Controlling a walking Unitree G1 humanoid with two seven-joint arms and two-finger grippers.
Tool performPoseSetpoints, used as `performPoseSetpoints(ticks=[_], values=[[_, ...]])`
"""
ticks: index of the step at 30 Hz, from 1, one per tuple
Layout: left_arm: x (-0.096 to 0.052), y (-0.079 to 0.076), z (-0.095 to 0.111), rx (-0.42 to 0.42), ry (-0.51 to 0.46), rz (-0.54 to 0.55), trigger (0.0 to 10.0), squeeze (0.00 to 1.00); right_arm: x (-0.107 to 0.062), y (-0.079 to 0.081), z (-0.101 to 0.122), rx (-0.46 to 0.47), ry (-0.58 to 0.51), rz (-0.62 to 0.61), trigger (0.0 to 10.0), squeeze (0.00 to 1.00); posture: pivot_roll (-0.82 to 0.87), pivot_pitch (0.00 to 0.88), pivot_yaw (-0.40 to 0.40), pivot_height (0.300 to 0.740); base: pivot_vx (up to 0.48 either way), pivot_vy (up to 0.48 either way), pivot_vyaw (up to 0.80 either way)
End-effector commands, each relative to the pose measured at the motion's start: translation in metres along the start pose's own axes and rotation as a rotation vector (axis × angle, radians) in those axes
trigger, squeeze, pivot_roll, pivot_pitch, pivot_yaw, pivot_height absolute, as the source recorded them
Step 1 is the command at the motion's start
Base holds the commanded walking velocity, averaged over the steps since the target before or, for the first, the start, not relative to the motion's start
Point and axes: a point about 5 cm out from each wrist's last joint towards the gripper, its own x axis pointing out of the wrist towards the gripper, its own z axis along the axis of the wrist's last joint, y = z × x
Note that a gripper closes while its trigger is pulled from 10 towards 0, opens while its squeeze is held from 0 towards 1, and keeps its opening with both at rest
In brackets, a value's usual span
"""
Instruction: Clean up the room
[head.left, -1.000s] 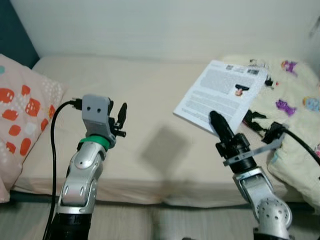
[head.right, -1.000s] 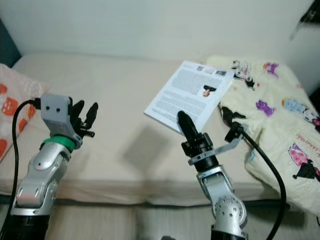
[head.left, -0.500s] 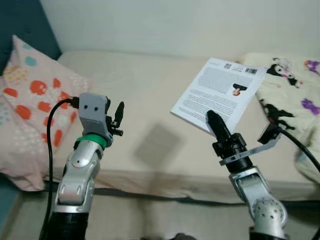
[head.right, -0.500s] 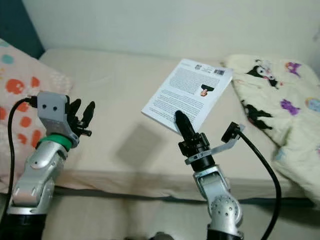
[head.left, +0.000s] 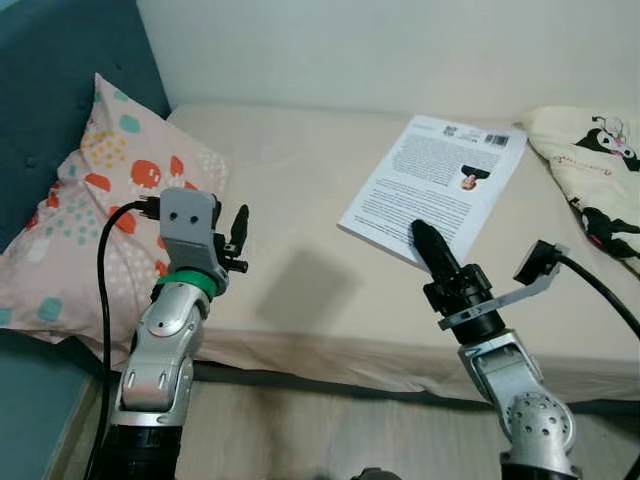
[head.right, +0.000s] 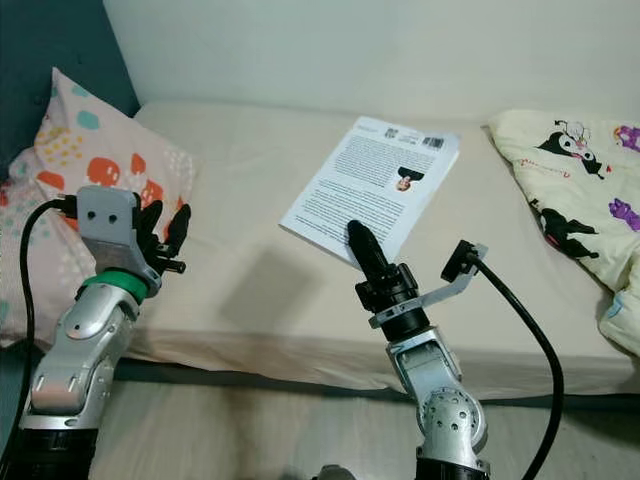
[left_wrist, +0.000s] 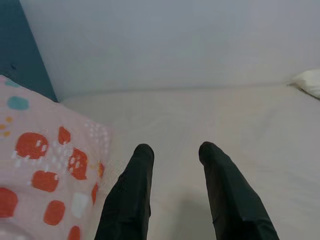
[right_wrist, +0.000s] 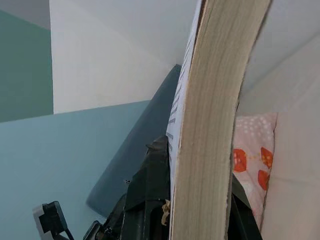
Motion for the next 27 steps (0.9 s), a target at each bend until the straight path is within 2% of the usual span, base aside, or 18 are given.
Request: performPoseSetpoints(ticks=[1,14,20,27], values=[[-0.0005,-0.0018,-0.0021,-0.007,0.011,-0.01,10.0,0.0,0.0006,0.0029,0.0048,-0.015,-0.016,0.022,10.0,0.0,-0.09,0.0,0.028,0.74,0.0,0.315,0.0],[-0.0003,-0.0018,-0.0016,-0.006,0.008,-0.012,10.0,0.0,0.0009,0.003,0.004,-0.013,-0.014,0.024,10.0,0.0,-0.09,0.0,0.03,0.74,0.0,0.316,0.0],[-0.0002,-0.002,-0.0002,0.024,-0.006,-0.014,10.0,0.0,0.0005,0.0027,0.0032,-0.011,-0.015,0.023,10.0,0.0,-0.09,0.0,0.033,0.74,0.0,-0.08,0.0],[-0.0014,-0.0036,-0.0002,0.027,-0.009,-0.021,10.0,0.0,-0.0004,0.0026,0.0026,-0.01,-0.015,0.02,10.0,0.0,-0.09,0.0,0.035,0.74,0.0,-0.48,0.0]])
